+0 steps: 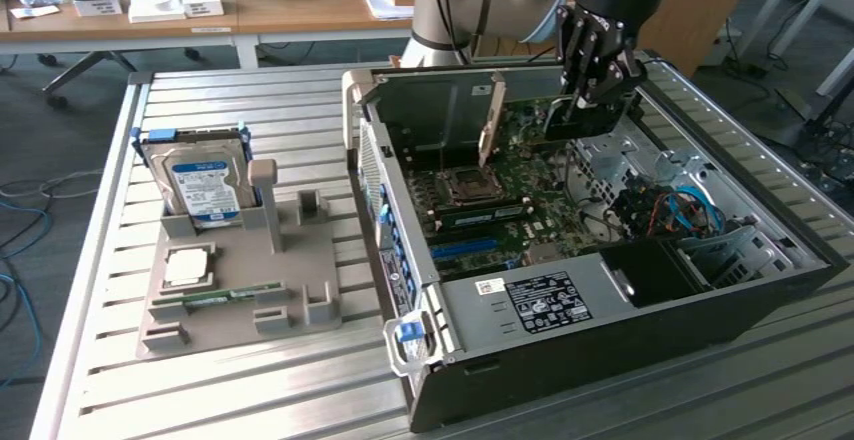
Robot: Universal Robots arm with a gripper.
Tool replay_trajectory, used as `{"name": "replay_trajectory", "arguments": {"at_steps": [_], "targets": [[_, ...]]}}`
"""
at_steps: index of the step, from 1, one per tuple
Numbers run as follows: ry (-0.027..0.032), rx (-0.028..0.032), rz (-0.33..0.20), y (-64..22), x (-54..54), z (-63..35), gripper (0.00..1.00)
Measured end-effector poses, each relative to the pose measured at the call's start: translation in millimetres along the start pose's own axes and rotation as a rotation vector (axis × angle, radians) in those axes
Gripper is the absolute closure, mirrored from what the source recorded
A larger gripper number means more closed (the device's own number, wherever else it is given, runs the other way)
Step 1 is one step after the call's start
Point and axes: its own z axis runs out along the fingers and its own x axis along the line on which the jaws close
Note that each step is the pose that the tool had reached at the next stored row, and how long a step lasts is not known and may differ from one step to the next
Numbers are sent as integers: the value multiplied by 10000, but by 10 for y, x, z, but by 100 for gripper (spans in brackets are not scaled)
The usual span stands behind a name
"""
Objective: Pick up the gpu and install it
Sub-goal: 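Insert the gpu into the slot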
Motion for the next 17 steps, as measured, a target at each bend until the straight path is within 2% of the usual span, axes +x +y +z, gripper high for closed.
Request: {"name": "replay_trajectory", "arguments": {"at_steps": [8, 17], "targets": [[1, 0, 1, 0, 4, 2, 73], [-1, 0, 0, 3, 6, 63, 73]]}}
